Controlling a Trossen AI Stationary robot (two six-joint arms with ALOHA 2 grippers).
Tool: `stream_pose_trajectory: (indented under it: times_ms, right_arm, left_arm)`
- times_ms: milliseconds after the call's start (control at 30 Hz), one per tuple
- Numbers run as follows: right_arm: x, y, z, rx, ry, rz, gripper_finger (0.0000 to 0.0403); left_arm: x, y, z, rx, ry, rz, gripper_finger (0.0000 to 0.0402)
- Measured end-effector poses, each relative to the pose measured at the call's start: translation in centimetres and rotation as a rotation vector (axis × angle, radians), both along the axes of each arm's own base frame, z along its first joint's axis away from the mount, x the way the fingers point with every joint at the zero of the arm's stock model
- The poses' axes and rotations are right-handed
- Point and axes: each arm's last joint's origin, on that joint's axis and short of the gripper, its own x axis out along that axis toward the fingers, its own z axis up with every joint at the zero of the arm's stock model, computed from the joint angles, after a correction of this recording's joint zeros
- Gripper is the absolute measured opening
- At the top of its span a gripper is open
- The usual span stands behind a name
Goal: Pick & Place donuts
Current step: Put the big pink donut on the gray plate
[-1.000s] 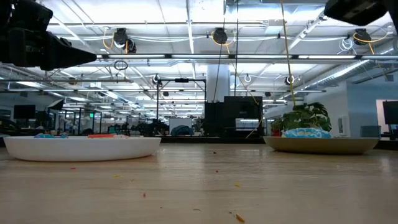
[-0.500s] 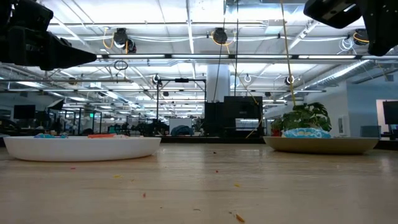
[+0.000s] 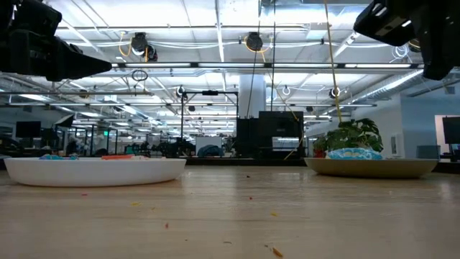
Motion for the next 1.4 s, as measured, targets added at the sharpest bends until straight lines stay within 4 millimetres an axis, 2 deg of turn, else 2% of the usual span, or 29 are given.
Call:
stream_pose_trajectory:
  times_ms: [300, 467, 700, 900, 1400]
  right_arm:
    - [-1.3, 1.7, -0.2, 0.024, 0.022, 0.048, 0.0133]
    - [-1.0, 2.0, -0.2, 0.046, -0.019, 0.062, 0.0205]
    - [-0.9, 2.1, -1.8, 0.072, -0.08, 0.114, 0.0274]
    - [-1.6, 1.5, -3.6, 0.046, -0.035, 0.107, 0.0294]
    - [-2.3, 1.1, -6.3, 0.135, -0.05, 0.093, 0.0286]
  left_arm:
    - [0.0, 0.0, 0.1, 0.049, 0.004, 0.0, 0.0047]
    - [0.0, 0.0, 0.3, 0.086, -0.014, 0.002, 0.0047]
    - [0.0, 0.0, 0.4, 0.15, -0.001, 0.003, 0.0047]
    - [0.0, 0.0, 0.4, 0.166, 0.002, 0.004, 0.0047]
    - [0.0, 0.0, 0.4, 0.148, -0.001, 0.003, 0.0047]
